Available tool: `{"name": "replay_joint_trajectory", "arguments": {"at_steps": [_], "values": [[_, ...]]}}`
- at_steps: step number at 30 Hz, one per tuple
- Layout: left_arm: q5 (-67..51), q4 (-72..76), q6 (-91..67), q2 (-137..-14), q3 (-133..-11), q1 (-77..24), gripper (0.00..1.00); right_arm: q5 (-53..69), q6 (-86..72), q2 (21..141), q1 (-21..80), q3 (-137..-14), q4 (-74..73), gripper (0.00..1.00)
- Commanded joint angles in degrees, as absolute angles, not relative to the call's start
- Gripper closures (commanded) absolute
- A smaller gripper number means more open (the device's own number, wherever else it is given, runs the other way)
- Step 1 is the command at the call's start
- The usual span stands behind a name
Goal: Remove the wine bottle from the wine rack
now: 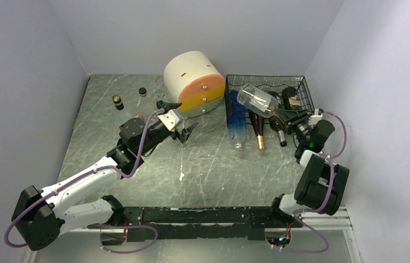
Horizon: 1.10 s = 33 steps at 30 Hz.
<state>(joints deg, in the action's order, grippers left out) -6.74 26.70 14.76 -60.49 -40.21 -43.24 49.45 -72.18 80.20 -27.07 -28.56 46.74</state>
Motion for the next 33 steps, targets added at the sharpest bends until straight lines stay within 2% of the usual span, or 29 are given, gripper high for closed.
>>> {"name": "replay_joint_trajectory", "arguments": {"at_steps": [1,5,17,23,33], "values": [[-6.79,27.81,15.22,-59.48,-41.01,-43.73,0.08,48.28,-73.09,81.85,-24.45,-31.51,55.91,1.00],[-6.05,28.00,15.84,-59.80,-40.71,-43.75,0.08,47.25,-71.70,82.47,-22.72,-32.26,55.45,1.00],[-5.79,27.71,16.22,-60.20,-40.75,-43.78,0.06,35.93,-44.61,72.05,-11.49,-30.18,26.99,1.00],[-5.74,27.68,16.43,-60.37,-40.82,-43.77,0.06,40.37,-42.11,72.63,-10.74,-27.40,25.14,0.99],[-5.10,27.52,16.65,-61.43,-40.71,-43.82,0.06,49.09,-40.41,81.85,-8.83,-30.44,27.43,0.88]]}}
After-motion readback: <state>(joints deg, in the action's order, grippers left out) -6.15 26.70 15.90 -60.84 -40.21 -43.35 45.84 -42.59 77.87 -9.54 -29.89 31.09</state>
